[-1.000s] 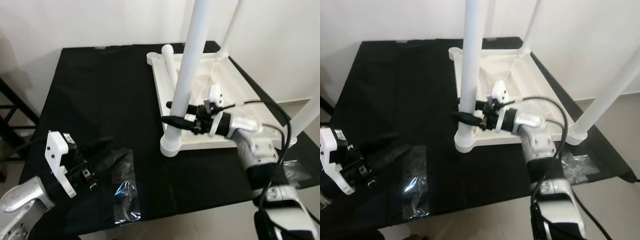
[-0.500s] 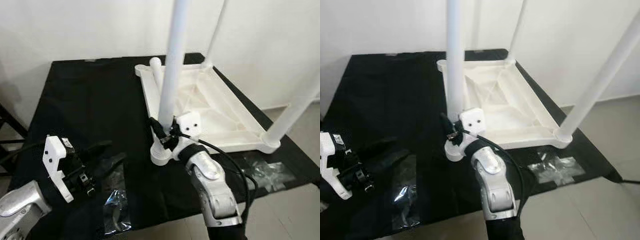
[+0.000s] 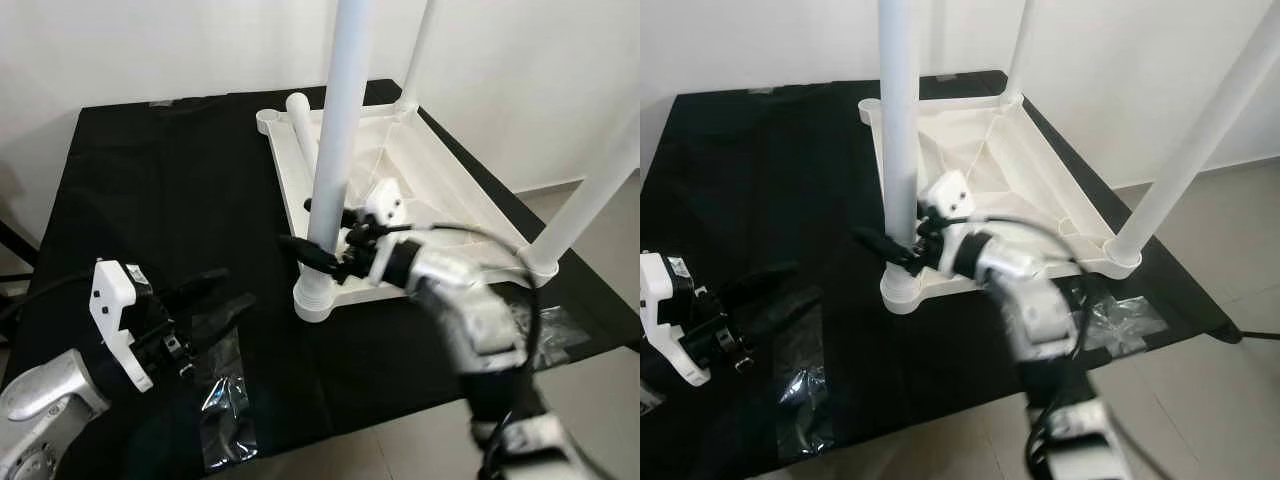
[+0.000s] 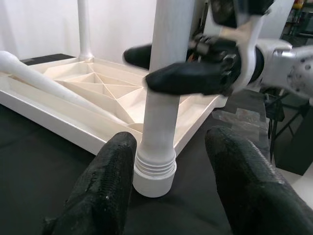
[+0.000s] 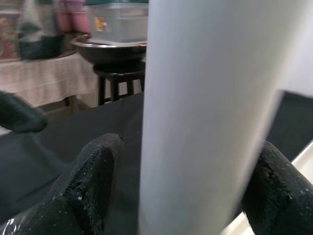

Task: Building children table

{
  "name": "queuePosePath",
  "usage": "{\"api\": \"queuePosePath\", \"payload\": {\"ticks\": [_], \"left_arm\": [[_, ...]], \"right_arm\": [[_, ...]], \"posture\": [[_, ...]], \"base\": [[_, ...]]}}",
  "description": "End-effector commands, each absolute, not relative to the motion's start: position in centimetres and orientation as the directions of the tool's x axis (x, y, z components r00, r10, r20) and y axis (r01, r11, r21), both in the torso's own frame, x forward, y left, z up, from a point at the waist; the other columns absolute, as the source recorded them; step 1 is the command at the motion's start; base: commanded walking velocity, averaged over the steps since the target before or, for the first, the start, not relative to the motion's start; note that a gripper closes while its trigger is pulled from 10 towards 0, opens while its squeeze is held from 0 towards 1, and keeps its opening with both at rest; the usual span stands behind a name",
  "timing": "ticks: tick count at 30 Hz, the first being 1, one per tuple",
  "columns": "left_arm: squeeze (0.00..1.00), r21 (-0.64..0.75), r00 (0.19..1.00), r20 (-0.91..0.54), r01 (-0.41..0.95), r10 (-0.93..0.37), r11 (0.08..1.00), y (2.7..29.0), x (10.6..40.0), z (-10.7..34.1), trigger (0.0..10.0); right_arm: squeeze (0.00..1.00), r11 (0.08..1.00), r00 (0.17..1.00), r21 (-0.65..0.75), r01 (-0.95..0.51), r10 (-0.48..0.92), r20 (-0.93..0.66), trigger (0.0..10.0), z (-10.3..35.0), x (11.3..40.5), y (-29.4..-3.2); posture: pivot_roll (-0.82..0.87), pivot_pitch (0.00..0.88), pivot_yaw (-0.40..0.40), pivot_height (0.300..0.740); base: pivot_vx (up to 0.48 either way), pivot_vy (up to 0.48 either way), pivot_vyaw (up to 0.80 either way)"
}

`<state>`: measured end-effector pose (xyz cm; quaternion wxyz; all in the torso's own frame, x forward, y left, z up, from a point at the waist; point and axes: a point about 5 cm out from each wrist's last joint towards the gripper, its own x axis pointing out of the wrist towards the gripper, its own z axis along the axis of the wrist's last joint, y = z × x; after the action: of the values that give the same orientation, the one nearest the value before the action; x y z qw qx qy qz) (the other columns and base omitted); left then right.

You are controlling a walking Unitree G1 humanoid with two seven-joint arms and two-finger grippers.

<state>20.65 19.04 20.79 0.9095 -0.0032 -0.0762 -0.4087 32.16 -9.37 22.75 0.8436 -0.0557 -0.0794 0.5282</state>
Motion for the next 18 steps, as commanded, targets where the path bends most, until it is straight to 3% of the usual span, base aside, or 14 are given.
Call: {"api": "queuePosePath", "payload": {"ticks": [1,2,4,7,8,9,10,18], "left_arm": [[0.0,0.063,0.648,0.129,0.75,-0.751,0.658,18.9,20.5,20.6,10.0],[0.0,0.063,0.648,0.129,0.75,-0.751,0.658,18.9,20.5,20.6,10.0],[0.0,0.062,0.647,0.129,0.751,-0.752,0.657,18.8,20.6,20.6,10.0],[0.0,0.062,0.647,0.129,0.751,-0.752,0.657,18.8,20.6,20.6,10.0],[0.0,0.06,0.649,0.132,0.749,-0.749,0.659,18.8,20.6,20.6,10.0],[0.0,0.06,0.649,0.132,0.749,-0.749,0.659,18.8,20.6,20.6,10.0],[0.0,0.058,0.65,0.133,0.748,-0.748,0.661,18.8,20.6,20.6,10.0],[0.0,0.055,0.65,0.134,0.749,-0.748,0.66,18.8,20.6,20.5,10.0]], "right_arm": [[0.0,0.357,0.353,-0.178,-0.917,0.934,0.054,10.0,22.4,32.1,-9.3],[0.0,0.357,0.353,-0.178,-0.917,0.934,0.054,10.0,22.4,32.1,-9.3],[0.0,0.267,0.269,-0.2,-0.943,0.963,0.02,10.0,23.1,33.2,-9.9],[0.0,0.243,0.243,-0.197,-0.95,0.97,0.023,10.0,23.6,33.7,-10.1],[0.0,0.22,0.217,-0.177,-0.959,0.975,0.038,8.3,24.2,34.1,-10.2],[0.0,0.22,0.217,-0.177,-0.959,0.975,0.038,8.3,24.2,34.1,-10.2],[0.0,0.215,0.21,-0.164,-0.963,0.977,0.046,0.0,24.5,34.4,-10.5],[0.0,0.16,0.156,-0.141,-0.977,0.987,0.037,0.0,24.6,34.8,-11.6]], "posture": [[0.08,0.123,-0.044,0.74],[0.08,0.123,-0.044,0.74],[0.09,0.121,-0.049,0.74],[0.1,0.124,-0.05,0.74],[0.09,0.123,-0.049,0.74],[0.09,0.123,-0.049,0.74],[0.09,0.123,-0.049,0.74],[0.09,0.126,-0.045,0.74]], "base": [[0.0,0.0,0.0],[0.0,0.0,0.0],[0.0,0.0,0.0],[0.0,0.0,0.0],[0.0,0.0,0.0],[0.0,0.0,0.0],[0.0,0.0,0.0],[0.0,0.0,0.0]]}}
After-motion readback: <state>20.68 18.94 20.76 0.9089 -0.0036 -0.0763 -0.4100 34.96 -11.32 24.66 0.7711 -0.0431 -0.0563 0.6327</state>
